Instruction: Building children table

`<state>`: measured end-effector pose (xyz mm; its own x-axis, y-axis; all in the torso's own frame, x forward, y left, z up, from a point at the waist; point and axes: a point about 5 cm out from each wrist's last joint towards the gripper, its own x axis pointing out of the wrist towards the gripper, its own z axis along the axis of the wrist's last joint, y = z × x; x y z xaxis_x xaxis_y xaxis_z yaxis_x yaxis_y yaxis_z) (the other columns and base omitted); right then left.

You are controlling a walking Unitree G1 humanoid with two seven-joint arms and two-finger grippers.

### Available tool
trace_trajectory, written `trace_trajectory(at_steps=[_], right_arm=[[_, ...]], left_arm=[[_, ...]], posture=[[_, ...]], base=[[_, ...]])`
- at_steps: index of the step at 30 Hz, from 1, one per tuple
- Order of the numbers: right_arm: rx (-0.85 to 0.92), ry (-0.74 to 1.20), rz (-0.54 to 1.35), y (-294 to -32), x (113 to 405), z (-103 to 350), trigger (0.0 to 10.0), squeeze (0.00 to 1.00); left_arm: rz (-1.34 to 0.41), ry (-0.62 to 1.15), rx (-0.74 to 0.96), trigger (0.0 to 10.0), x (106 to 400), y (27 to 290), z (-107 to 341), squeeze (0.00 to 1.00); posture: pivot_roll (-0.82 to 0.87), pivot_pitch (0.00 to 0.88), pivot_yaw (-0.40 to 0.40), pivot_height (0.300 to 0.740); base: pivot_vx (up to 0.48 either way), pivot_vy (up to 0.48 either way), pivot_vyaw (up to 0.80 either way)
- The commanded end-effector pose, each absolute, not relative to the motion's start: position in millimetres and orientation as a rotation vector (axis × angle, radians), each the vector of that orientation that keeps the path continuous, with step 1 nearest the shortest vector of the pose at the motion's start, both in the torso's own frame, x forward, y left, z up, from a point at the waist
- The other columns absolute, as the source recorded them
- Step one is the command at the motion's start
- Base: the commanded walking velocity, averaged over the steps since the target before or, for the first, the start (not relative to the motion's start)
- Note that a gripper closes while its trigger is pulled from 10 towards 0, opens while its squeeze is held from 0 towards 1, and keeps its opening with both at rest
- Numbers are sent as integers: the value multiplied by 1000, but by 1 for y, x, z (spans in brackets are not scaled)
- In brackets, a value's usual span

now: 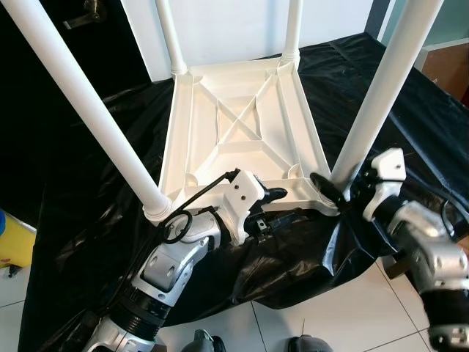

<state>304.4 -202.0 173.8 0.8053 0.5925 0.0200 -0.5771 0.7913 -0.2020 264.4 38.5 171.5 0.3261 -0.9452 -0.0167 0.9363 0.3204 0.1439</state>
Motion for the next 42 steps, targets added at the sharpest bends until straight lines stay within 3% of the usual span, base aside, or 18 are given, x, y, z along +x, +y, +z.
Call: trace_trajectory(at_steps=[1, 3, 4, 5, 7, 8, 20, 21, 33, 42], right_arm=[[-192, -24, 709, -199, 306, 166, 9922, 0], [-203, -15, 736, -200, 309, 167, 9922, 0], [-219, -5, 759, -201, 312, 169, 7137, 0], [-234, 3, 773, -202, 315, 170, 3137, 0], [-242, 7, 779, -202, 317, 170, 3137, 0], [-252, 13, 786, -203, 318, 170, 0, 0], [-259, 57, 812, -213, 319, 165, 0, 0], [-264, 66, 803, -215, 318, 163, 9725, 0], [-250, 45, 533, -219, 320, 150, 10000, 0], [-163, 23, 279, -195, 309, 137, 10000, 0]], left_arm=[[-1286, -71, 147, 10000, 263, 39, 173, 0], [-1286, -72, 147, 10000, 264, 39, 174, 0], [-1285, -73, 148, 10000, 264, 39, 174, 0], [-1284, -75, 150, 10000, 265, 39, 175, 0], [-1283, -76, 150, 10000, 265, 38, 175, 0], [-1282, -77, 151, 10000, 265, 38, 175, 0], [-1282, -77, 149, 10000, 264, 39, 175, 0], [-1285, -76, 148, 10000, 263, 39, 175, 0], [-1298, -63, 132, 10000, 261, 37, 172, 0], [-1310, -56, 119, 10000, 258, 35, 171, 0]], posture=[[-127, 101, 81, 740], [-126, 100, 81, 740], [-124, 96, 79, 740], [-122, 94, 77, 740], [-122, 94, 77, 740], [-120, 93, 75, 740], [-121, 98, 79, 740], [-124, 99, 81, 740], [-139, 110, 83, 740], [-147, 111, 89, 740]], base=[[0, 0, 0], [0, 0, 0], [0, 0, 0], [0, 0, 0], [0, 0, 0], [0, 0, 0], [0, 0, 0], [0, 0, 0], [0, 0, 0], [0, 0, 0]])
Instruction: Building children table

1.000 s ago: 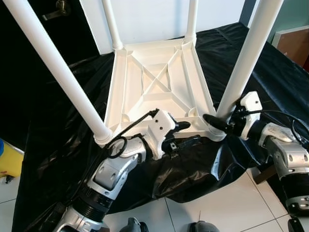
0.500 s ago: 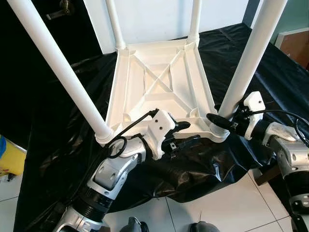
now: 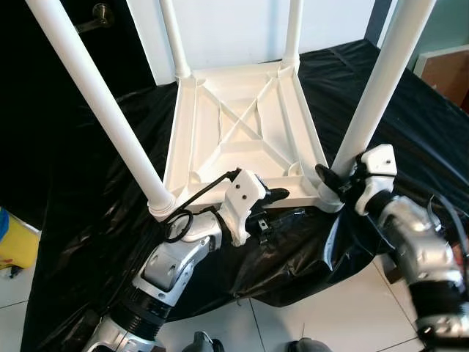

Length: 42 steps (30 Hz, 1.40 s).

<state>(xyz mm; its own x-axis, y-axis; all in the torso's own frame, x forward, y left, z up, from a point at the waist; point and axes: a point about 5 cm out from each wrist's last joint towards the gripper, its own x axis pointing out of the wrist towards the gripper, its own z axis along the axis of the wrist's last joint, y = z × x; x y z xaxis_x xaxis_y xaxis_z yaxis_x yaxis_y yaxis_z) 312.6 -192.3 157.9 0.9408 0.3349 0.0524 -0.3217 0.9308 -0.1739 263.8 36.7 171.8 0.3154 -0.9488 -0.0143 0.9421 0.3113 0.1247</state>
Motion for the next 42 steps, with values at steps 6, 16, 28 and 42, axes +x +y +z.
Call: trace_trajectory(at_steps=[6, 16, 28, 42], right_arm=[[-133, 12, 149, -191, 308, 135, 10000, 0], [-43, 37, -77, -171, 302, 128, 10000, 0], [2, 41, -200, -148, 296, 127, 10000, 0], [18, -27, -180, -148, 293, 140, 10000, 1000]], left_arm=[[-1316, -55, 118, 10000, 258, 34, 170, 0], [-1323, -53, 120, 10000, 257, 34, 170, 0], [-1325, -52, 119, 10000, 257, 33, 171, 0], [-1318, -52, 115, 10000, 256, 33, 170, 0]], posture=[[-150, 107, 90, 740], [-147, 99, 88, 740], [-141, 98, 86, 740], [-142, 103, 79, 740]], base=[[0, 0, 0], [0, 0, 0], [0, 0, 0], [0, 0, 0]])
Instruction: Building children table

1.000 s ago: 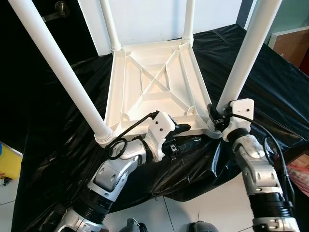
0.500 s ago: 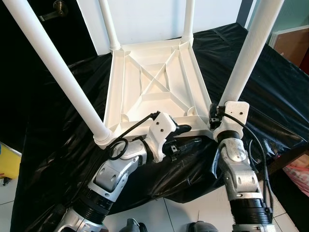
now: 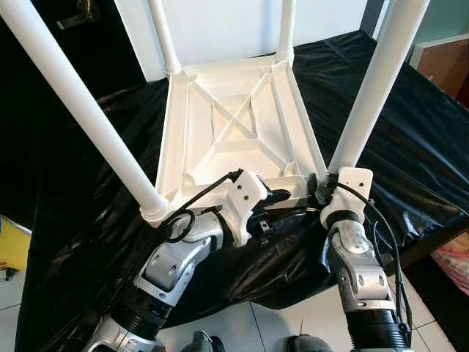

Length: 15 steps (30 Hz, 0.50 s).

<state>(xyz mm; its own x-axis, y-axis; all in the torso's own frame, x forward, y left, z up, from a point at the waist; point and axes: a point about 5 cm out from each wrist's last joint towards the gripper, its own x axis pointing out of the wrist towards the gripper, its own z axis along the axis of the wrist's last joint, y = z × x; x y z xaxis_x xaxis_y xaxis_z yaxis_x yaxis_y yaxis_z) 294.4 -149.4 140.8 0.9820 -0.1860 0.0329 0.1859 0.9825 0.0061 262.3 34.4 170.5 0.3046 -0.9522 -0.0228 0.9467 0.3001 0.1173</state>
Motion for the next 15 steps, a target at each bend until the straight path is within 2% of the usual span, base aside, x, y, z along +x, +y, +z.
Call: trace_trajectory(at_steps=[1, 6, 7, 12, 15], right_arm=[[17, -28, -183, -149, 292, 140, 10000, 1000], [14, -41, -173, -152, 288, 140, 10000, 1000], [7, -53, -160, -153, 283, 140, 10000, 0], [-7, -67, -138, -156, 275, 138, 10000, 0], [-23, -66, -126, -158, 267, 135, 10000, 0]], left_arm=[[-1317, -52, 115, 10000, 256, 33, 170, 0], [-1300, -55, 114, 10000, 259, 35, 171, 0], [-1273, -61, 117, 10000, 263, 39, 172, 0], [-1213, -66, 125, 10000, 273, 46, 173, 0], [-1114, -76, 159, 10000, 288, 57, 173, 0]], posture=[[-142, 103, 79, 740], [-140, 105, 78, 740], [-139, 106, 78, 740], [-138, 109, 78, 740], [-139, 116, 83, 740]], base=[[0, 0, 0], [0, 0, 0], [0, 0, 0], [0, 0, 0], [0, 0, 0]])
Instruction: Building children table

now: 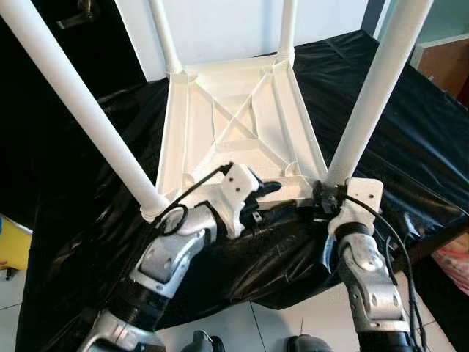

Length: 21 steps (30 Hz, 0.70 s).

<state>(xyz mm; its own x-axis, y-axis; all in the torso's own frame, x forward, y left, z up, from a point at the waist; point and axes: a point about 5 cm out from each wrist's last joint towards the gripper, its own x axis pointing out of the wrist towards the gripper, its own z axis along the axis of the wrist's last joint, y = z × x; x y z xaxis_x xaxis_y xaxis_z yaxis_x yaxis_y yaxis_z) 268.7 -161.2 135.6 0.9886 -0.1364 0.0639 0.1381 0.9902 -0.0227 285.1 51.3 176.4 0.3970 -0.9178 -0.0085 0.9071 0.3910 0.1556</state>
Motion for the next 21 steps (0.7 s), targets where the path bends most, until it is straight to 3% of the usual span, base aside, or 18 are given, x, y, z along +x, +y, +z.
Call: trace_trajectory(at_steps=[1, 8, 21], right_arm=[[-31, -66, -118, -159, 263, 134, 10000, 0], [-63, -57, -129, -164, 255, 131, 10000, 0], [-76, -53, -146, -172, 253, 132, 10000, 0]], left_arm=[[-1049, -68, 192, 10000, 299, 65, 172, 0], [-978, 3, 372, 10000, 313, 90, 155, 0], [-1063, 101, 420, 10000, 308, 101, 138, 0]], posture=[[-144, 121, 87, 740], [-149, 128, 95, 740], [-151, 130, 103, 740]], base=[[0, 0, 0], [0, 0, 0], [0, 0, 0]])
